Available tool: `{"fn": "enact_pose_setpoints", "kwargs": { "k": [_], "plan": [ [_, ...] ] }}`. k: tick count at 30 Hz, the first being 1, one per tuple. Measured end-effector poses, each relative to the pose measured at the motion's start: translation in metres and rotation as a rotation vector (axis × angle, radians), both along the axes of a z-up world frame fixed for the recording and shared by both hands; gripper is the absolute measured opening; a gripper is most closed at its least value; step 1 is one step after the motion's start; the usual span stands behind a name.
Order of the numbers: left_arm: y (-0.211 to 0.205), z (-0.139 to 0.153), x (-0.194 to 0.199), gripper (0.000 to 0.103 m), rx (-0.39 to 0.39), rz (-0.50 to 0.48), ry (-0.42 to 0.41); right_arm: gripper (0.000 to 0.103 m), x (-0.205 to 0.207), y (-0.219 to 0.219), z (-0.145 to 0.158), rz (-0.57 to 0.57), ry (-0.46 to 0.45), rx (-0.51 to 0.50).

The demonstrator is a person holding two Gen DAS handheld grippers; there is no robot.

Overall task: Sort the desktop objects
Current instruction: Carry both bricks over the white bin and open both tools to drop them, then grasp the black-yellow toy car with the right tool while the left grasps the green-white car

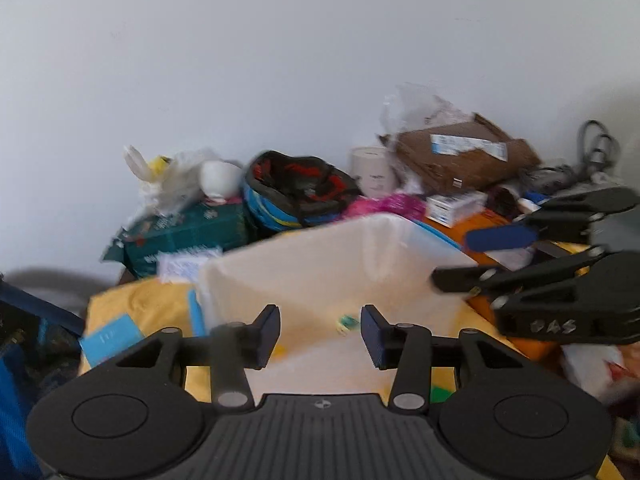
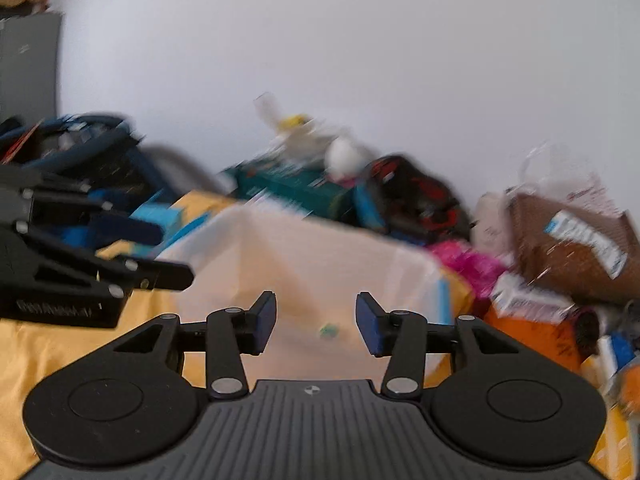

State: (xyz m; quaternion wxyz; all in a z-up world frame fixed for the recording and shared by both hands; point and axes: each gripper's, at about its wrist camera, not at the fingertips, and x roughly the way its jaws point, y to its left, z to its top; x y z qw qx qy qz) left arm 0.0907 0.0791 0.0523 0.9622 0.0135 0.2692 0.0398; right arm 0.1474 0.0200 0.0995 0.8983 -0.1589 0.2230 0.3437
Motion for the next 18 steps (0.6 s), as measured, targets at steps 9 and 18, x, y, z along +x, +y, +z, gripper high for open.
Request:
{"fn": "enact_pose_setpoints", "kwargs": {
  "k": [9, 18],
  "plan": [
    [-0.021, -0.069, -0.074, 0.049, -0.101, -0.034, 0.194, 0.048, -0.060, -0.024, -0.083, 0.095, 0.256, -0.127],
    [-0.049, -0.125, -0.114, 0.049, -0.050, -0.048, 0.351, 0.049, -0.093, -0.033, -0.139, 0.000, 0.487, -0.153]
  ]
}}
